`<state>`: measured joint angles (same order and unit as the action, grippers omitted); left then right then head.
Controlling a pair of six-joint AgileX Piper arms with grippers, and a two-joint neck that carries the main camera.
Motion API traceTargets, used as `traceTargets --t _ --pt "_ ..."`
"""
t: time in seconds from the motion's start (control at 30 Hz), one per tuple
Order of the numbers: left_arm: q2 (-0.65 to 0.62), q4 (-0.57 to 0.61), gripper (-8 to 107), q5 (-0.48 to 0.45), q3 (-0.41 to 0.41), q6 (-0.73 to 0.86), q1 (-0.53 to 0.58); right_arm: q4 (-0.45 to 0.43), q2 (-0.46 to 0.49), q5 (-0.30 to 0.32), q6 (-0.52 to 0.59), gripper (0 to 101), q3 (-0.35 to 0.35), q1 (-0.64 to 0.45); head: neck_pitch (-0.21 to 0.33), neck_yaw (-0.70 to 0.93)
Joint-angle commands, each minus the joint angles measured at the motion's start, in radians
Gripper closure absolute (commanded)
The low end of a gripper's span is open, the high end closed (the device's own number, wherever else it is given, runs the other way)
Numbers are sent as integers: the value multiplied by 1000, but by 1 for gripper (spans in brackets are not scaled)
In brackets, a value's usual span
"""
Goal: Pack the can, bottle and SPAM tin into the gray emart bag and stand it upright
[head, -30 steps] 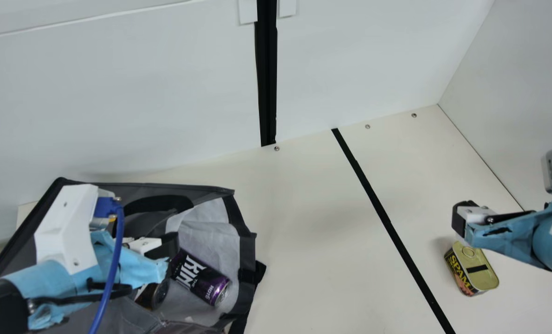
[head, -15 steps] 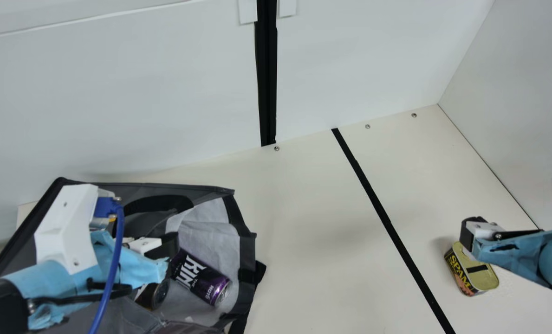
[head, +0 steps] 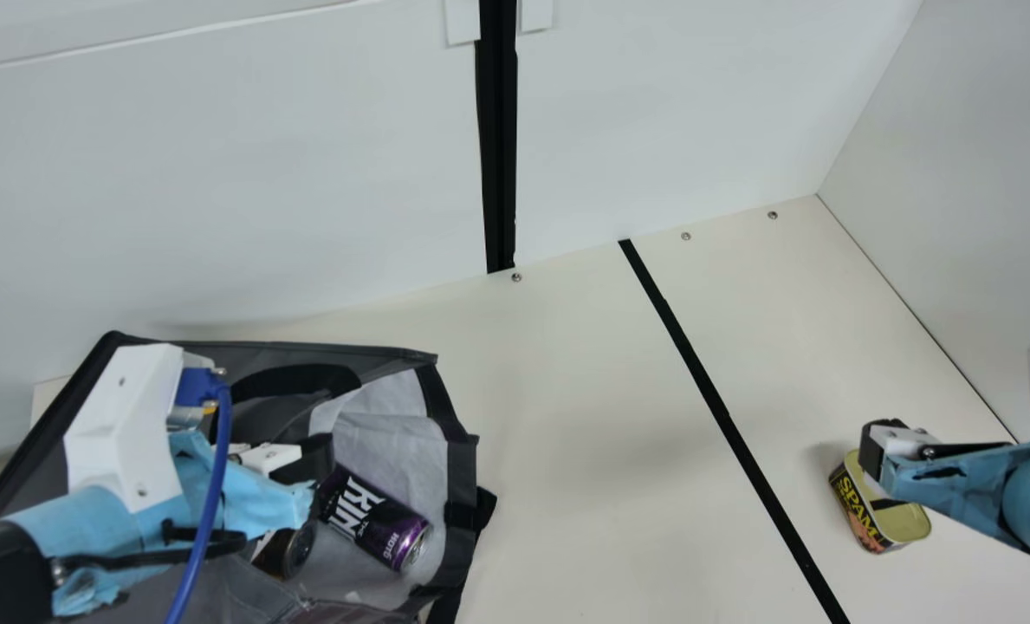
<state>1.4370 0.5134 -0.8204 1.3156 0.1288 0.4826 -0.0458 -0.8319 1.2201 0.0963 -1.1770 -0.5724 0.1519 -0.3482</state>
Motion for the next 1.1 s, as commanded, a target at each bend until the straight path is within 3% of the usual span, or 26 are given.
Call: traceTargets --t 0.0,0.37,1.07 --pt "0 0 107 0 0 0 0 2 -2 0 4 6 2 -4 23 -1" --pt "0 0 107 0 0 0 0 10 -21 0 97 6 25 -61 23 -1" --pt "0 0 107 0 0 0 0 120 -133 0 335 6 59 -178 23 -1"
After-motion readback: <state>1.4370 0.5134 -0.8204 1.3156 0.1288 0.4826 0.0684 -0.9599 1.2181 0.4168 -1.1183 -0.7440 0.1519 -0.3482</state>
